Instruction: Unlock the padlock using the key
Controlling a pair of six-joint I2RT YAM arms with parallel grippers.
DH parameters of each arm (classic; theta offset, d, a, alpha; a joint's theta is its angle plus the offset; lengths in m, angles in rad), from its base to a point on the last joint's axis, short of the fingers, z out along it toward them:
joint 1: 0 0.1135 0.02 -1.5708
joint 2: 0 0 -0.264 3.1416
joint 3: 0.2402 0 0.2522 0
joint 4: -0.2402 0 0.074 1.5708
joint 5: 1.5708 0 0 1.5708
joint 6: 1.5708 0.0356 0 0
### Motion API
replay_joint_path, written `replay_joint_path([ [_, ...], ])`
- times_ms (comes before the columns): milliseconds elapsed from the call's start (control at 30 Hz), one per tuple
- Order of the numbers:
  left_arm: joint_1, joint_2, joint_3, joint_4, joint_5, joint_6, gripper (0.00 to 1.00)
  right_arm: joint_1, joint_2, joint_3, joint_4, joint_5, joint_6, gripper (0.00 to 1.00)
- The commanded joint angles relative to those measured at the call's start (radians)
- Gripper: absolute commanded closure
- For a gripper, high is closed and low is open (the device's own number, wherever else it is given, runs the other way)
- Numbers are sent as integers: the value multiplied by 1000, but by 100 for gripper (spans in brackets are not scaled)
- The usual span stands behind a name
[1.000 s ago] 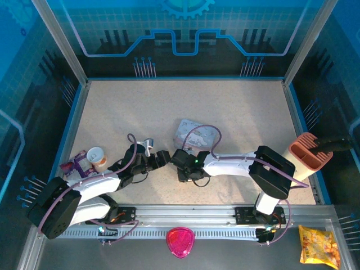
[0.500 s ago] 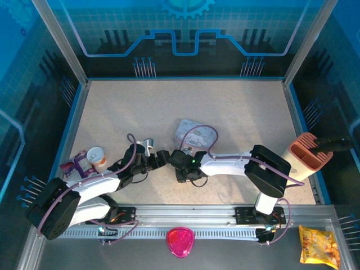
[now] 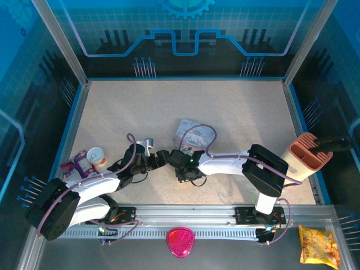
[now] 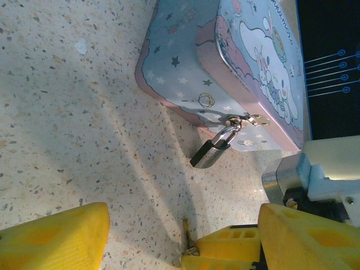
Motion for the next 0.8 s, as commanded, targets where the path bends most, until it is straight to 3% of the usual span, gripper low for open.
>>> replay_joint_path([
  [0,7,-16,-10,-7,-23,27,29,21,50,11,21,-15,3,79],
  [367,7,-12,-10,-5,-19,18,29,24,-55,-21,20,46,-14,99],
  [467,7,-6,12,-38,-2,0,29,23,-121,-48,55,63,-48,100],
  [767,-49,-29,229,-312,56,-87,34,36,-419,-262,429,127,-433,100],
])
